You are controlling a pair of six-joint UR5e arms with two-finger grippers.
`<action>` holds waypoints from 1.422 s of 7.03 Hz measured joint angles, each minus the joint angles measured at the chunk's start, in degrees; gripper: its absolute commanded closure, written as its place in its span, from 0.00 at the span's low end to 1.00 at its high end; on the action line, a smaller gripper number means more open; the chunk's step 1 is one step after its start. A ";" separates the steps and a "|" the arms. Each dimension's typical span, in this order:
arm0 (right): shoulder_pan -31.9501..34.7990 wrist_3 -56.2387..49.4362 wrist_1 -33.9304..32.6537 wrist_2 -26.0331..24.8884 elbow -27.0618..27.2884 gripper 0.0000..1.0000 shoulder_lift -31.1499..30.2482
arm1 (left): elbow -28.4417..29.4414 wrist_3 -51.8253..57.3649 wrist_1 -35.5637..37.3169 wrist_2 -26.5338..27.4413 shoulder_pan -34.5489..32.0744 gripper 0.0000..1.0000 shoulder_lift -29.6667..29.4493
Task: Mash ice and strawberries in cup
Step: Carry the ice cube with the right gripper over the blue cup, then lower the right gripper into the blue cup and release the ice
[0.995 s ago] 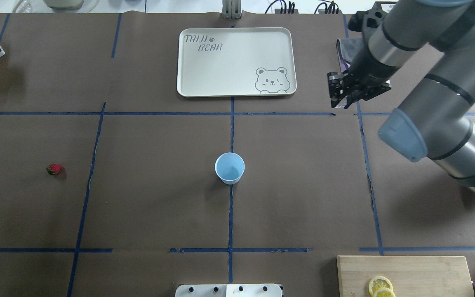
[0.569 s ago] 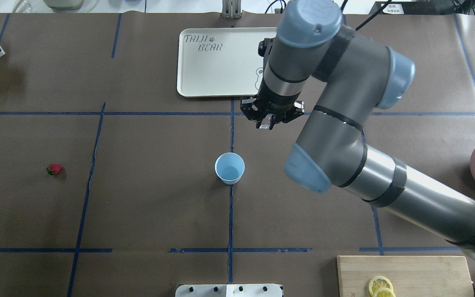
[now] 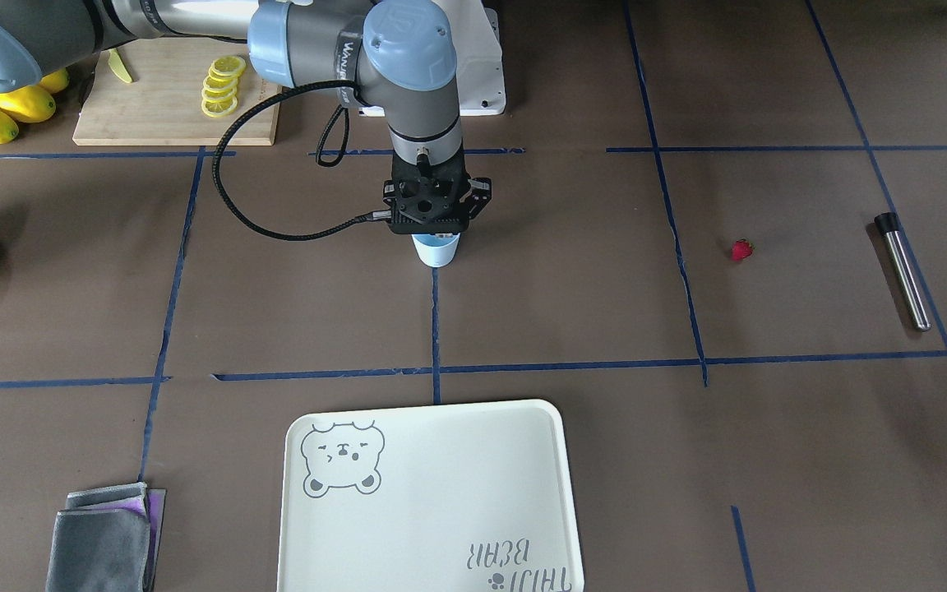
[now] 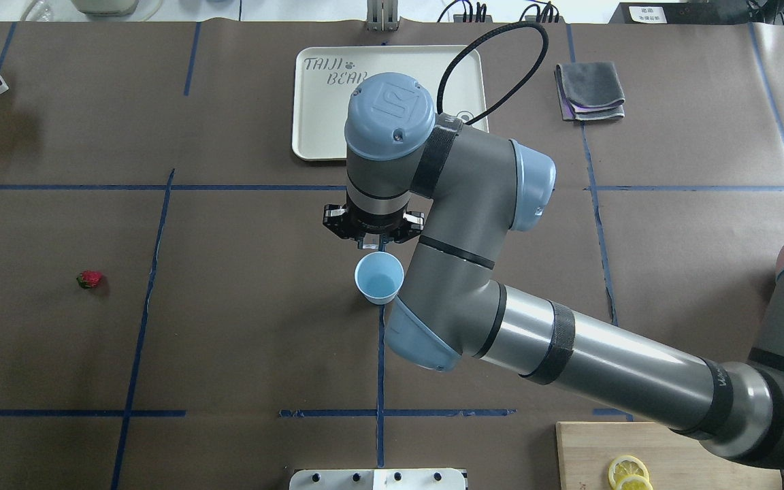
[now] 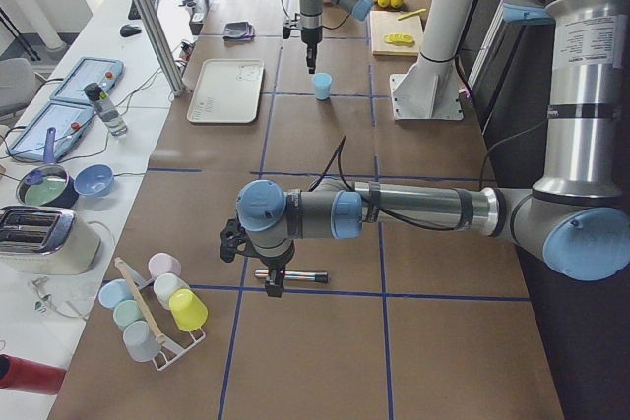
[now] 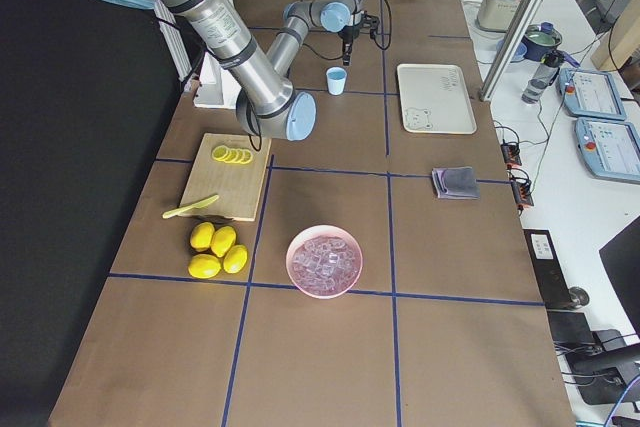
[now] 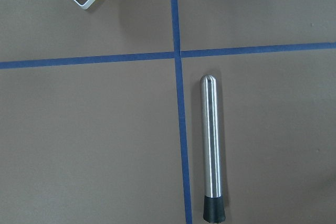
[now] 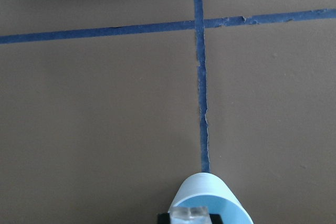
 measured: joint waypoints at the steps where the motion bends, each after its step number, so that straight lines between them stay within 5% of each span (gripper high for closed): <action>1: -0.47 0.22 -0.10 -0.05 -0.16 0.98 -0.13 | 0.00 -0.03 0.00 -0.01 0.00 0.00 -0.01; 4: -1.43 0.70 -0.32 0.24 -0.08 0.92 -1.07 | 0.07 -0.05 0.08 -0.08 0.00 0.00 -0.01; 6: -1.84 1.49 -0.55 0.47 0.11 0.58 -1.23 | 0.09 -0.05 0.09 -0.10 0.00 0.00 -0.01; 8: -2.09 1.72 -0.55 0.58 0.21 0.06 -1.25 | 0.10 -0.05 0.09 -0.11 0.00 0.00 -0.07; 10: -2.17 1.81 -0.56 0.56 0.50 0.01 -1.35 | 0.10 -0.05 0.09 -0.11 0.04 0.00 -0.10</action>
